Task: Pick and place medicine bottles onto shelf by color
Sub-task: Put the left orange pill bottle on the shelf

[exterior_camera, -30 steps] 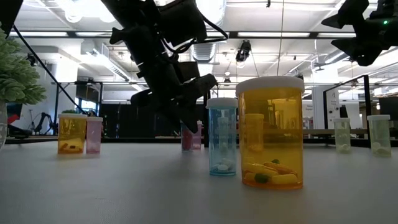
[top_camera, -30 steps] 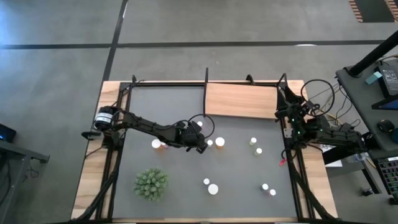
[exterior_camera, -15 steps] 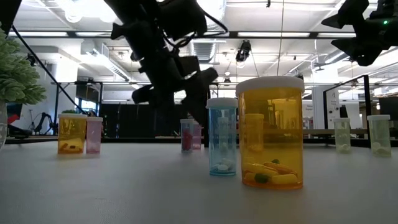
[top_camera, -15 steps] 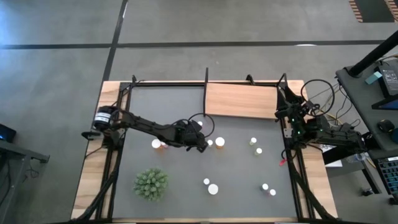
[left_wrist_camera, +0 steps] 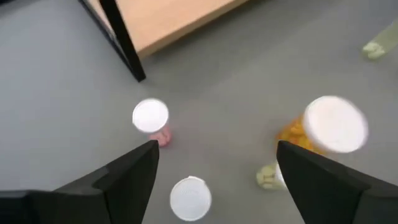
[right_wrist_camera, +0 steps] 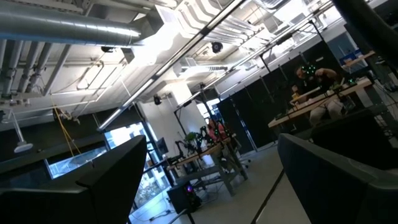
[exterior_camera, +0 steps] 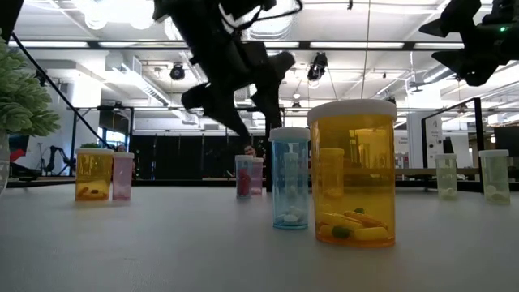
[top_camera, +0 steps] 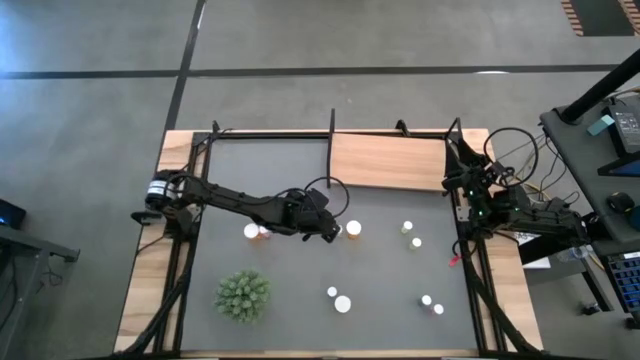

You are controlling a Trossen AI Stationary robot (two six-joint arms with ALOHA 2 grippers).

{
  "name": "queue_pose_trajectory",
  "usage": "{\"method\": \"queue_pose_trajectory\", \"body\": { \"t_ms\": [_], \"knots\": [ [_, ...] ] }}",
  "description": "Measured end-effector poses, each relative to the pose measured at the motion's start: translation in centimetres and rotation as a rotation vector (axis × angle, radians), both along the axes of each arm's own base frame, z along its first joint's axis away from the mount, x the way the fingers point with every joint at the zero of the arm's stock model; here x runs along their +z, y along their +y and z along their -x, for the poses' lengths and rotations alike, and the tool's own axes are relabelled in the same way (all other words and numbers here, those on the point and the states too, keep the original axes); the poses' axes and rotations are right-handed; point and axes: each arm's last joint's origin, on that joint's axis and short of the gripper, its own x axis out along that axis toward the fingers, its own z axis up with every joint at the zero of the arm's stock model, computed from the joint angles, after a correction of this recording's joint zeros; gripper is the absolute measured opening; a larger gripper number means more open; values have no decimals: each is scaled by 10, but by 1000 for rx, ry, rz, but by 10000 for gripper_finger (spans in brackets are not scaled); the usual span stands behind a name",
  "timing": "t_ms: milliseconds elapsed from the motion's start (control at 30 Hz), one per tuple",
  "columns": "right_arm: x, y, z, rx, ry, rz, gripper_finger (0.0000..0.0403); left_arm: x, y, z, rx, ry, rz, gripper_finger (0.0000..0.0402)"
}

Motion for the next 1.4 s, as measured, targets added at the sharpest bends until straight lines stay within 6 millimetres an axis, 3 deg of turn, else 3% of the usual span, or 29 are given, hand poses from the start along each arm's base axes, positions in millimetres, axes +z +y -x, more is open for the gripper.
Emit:
{"method": "queue_pose_trajectory", "body": {
  "t_ms": [233,633,933,1400],
  "knots": [
    [0,0,0,0,0,0,352,12,-15,-2,2,-30,-63,309],
    [0,0,0,0,0,0,352,15,-38,0,-12,-57,-112,309],
    [0,0,0,0,0,0,352,15,-43,2,36,-95,-90,309],
    [0,0,0,0,0,0,352,2,-30,29,84,224,-166,309]
  ]
}}
